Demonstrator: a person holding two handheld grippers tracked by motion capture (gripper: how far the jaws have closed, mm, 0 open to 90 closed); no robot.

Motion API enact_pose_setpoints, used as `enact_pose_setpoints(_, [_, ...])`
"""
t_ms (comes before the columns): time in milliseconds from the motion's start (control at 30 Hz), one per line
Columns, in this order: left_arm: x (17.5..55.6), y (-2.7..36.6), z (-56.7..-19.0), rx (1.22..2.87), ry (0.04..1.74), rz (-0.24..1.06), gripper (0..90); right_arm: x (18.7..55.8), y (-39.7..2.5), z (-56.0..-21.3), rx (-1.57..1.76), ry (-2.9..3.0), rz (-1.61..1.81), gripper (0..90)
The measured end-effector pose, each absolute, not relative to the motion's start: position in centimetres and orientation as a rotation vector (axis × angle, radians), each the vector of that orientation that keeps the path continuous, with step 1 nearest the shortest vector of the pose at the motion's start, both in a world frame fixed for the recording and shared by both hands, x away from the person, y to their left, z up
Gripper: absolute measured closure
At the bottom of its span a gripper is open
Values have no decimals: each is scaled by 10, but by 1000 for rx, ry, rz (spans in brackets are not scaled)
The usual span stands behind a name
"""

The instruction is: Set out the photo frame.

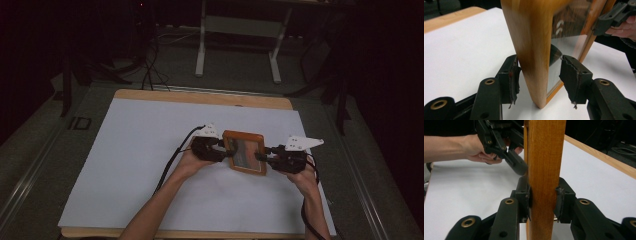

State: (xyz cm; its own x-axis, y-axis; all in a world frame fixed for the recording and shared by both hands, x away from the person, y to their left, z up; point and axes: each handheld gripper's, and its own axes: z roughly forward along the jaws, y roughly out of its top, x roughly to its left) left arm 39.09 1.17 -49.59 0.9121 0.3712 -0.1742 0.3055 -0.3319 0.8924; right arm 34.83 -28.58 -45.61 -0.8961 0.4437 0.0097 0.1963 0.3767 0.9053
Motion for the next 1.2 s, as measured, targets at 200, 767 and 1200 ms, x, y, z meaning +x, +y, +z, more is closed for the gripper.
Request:
enact_pose_setpoints(200, [390,6,-494,1956,485,79,589,350,-295,-461,643,2382,1506,682])
enact_pose_setpoints(767, [387,6,-485,2002,515,118,633,358,-300,-472,763,2366,1538,636])
enact_pose_setpoints(1200, [374,54,-476,2025,610,144,631,367,-254,-476,767,2441,1599,638])
